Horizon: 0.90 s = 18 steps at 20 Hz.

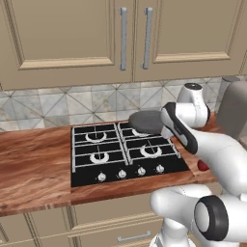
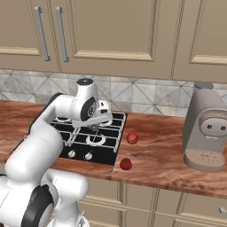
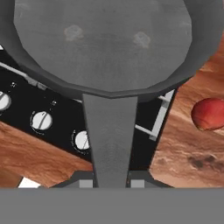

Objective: Place the pan on the rear left burner on the stove. Then place the tomato and the onion in the pan and turn on the rear left burner.

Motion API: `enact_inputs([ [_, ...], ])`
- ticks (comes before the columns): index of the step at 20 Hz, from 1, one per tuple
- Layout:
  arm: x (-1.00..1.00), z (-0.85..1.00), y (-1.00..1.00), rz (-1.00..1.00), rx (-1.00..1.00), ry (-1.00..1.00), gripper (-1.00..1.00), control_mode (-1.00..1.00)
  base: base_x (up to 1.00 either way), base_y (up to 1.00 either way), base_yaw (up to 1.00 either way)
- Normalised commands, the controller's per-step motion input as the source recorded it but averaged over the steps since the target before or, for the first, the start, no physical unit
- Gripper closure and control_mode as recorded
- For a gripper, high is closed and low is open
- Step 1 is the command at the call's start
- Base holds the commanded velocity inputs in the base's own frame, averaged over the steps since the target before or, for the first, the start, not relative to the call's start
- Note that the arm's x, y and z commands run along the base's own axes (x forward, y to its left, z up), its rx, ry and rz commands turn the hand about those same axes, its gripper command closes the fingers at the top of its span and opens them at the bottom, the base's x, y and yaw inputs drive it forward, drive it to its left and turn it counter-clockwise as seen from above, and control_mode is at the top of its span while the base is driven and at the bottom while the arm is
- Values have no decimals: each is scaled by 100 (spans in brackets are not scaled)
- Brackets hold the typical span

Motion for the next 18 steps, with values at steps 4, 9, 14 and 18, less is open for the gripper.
enact_inputs([
  [4, 0, 0, 53, 11, 0, 0, 100, -100, 0, 0, 0],
  [9, 0, 0, 50, 11, 0, 0, 100, -100, 0, 0, 0],
  [14, 0, 0, 43, 9, 0, 0, 100, -100, 0, 0, 0],
  [18, 7, -6, 35, 8, 0, 0, 100, -100, 0, 0, 0],
])
